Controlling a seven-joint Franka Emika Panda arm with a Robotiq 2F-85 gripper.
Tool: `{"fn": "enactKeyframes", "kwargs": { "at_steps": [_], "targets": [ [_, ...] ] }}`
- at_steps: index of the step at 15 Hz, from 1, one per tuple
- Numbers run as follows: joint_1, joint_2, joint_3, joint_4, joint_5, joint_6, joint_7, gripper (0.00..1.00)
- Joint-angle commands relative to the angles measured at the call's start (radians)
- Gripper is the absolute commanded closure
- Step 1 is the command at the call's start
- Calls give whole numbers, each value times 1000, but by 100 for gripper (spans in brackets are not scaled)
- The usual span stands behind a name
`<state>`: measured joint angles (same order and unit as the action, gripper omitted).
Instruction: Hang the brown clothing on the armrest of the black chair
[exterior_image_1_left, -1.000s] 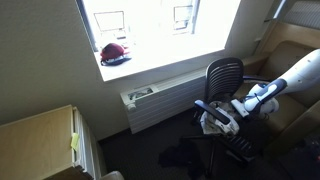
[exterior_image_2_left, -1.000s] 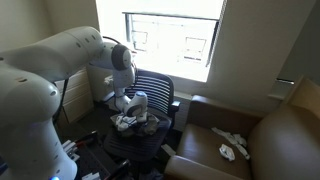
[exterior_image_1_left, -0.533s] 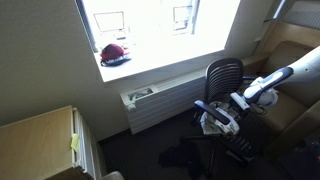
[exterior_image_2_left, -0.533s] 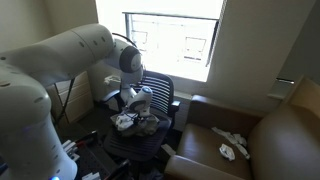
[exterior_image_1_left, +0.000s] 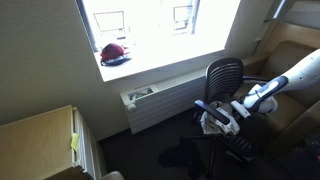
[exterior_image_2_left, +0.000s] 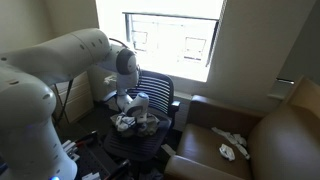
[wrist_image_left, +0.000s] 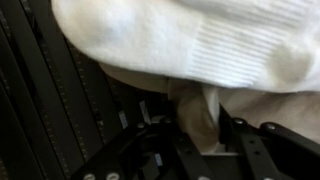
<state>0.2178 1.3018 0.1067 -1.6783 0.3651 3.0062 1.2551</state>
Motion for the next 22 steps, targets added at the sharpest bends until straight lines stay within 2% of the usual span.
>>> {"fn": "enactKeyframes", "kwargs": {
  "at_steps": [1, 3, 8, 13, 15, 21, 22],
  "targets": [
    [82, 18, -80, 25, 19, -11, 50, 90],
    [158, 19, -155, 25, 19, 25, 114, 100],
    [330, 0, -345, 7, 44, 191, 288, 99],
    [485, -26, -547, -52, 185, 329, 396, 99],
    [485, -78, -553, -89, 235, 364, 388, 99],
    [208, -325, -251, -157, 171, 514, 238, 99],
    [238, -346, -300, -141, 136, 461, 313, 99]
  ]
}}
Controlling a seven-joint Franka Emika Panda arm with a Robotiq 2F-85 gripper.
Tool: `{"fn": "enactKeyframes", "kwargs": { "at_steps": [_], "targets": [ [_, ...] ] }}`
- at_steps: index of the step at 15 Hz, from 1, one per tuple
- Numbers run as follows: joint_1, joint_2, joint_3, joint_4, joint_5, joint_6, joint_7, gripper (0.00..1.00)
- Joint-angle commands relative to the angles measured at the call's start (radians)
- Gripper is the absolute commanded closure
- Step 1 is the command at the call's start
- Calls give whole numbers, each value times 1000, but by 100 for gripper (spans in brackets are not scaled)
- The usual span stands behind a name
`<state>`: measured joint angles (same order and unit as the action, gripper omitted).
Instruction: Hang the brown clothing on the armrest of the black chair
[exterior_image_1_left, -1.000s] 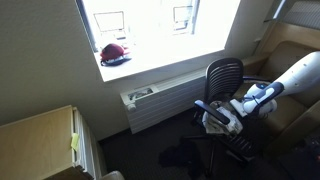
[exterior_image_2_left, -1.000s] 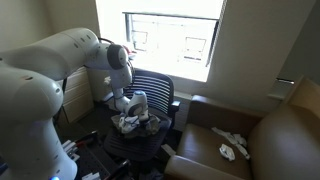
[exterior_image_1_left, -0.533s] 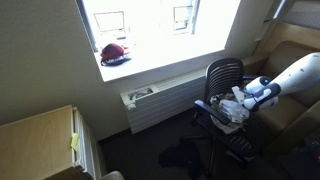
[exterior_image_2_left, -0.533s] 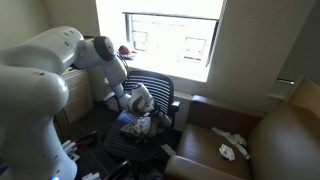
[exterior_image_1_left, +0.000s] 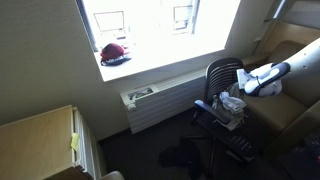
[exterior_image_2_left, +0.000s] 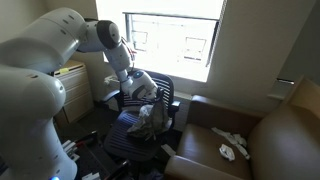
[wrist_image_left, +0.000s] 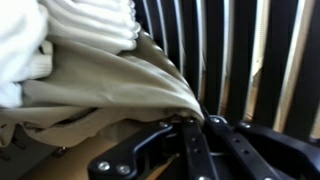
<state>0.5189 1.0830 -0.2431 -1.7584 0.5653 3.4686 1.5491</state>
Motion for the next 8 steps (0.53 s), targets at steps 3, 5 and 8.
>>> {"fn": "enactKeyframes", "kwargs": {
  "at_steps": [3, 5, 8],
  "targets": [
    [-97, -222, 59, -89, -98, -7, 22, 99],
    [-88, -284, 40, -111, -105, -8, 26, 99],
    [-35, -376, -17, -149, -97, -9, 21, 99]
  ]
}}
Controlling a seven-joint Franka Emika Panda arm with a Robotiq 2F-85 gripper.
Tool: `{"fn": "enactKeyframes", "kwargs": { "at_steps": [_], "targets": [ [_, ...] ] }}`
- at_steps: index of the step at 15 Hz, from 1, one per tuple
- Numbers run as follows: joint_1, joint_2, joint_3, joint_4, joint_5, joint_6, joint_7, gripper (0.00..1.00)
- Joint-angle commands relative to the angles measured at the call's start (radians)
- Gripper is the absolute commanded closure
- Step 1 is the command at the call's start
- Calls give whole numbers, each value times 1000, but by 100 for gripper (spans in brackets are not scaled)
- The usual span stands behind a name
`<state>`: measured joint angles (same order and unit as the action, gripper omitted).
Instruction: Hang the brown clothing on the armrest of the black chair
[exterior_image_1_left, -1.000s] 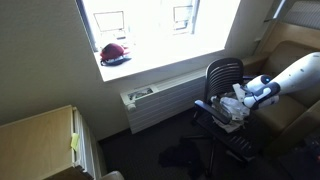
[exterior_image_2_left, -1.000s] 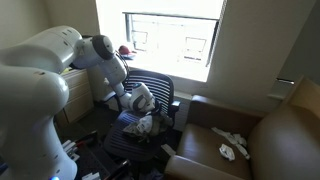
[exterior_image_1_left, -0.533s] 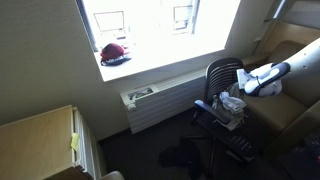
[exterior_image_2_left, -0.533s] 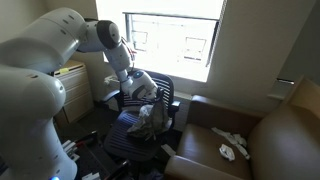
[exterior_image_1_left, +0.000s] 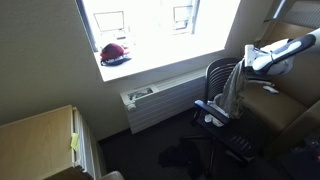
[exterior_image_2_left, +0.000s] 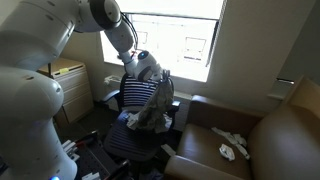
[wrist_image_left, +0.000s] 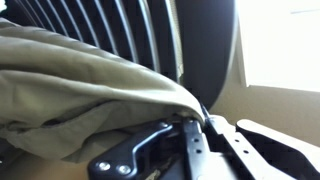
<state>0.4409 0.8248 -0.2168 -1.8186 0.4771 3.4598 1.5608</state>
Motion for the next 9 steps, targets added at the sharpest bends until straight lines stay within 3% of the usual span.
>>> {"fn": "enactKeyframes", "kwargs": {
  "at_steps": [1, 9],
  "targets": [
    [71, -139, -75, -91, -4, 0, 7, 99],
    [564, -215, -566, -86, 78, -3, 7, 99]
  ]
}}
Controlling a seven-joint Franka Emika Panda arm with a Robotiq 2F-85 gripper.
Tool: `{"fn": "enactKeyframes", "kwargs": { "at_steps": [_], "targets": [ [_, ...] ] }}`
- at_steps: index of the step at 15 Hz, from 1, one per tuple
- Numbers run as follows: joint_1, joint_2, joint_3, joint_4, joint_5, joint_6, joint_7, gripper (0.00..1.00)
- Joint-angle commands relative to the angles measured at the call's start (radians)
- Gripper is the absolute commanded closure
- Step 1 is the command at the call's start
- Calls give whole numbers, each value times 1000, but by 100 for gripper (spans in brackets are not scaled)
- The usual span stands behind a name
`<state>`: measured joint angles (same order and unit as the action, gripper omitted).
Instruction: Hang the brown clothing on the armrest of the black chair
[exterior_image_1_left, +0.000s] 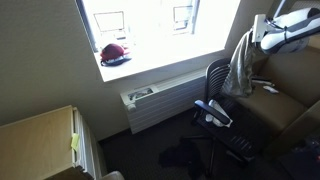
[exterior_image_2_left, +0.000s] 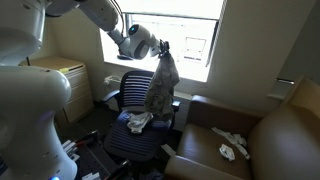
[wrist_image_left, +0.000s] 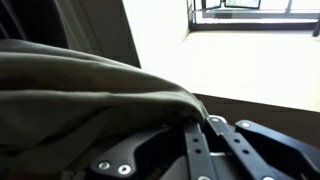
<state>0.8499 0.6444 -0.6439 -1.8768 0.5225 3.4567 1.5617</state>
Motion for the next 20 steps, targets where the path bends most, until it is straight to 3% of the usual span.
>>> {"fn": "enactKeyframes", "kwargs": {
  "at_steps": [1, 4, 6, 8, 10, 15, 20],
  "targets": [
    [225, -29, -201, -28, 46, 0, 6, 99],
    [362, -43, -293, -46, 26, -2, 7, 99],
    [363, -126, -213, -97, -58, -3, -8, 99],
    [310, -177, -87, -133, -157, -4, 18, 99],
    [216, -199, 63, -144, -273, -4, 79, 99],
    [-77, -224, 439, -182, -709, -4, 332, 99],
    [-448, -54, 832, -155, -1161, 12, 590, 99]
  ]
}}
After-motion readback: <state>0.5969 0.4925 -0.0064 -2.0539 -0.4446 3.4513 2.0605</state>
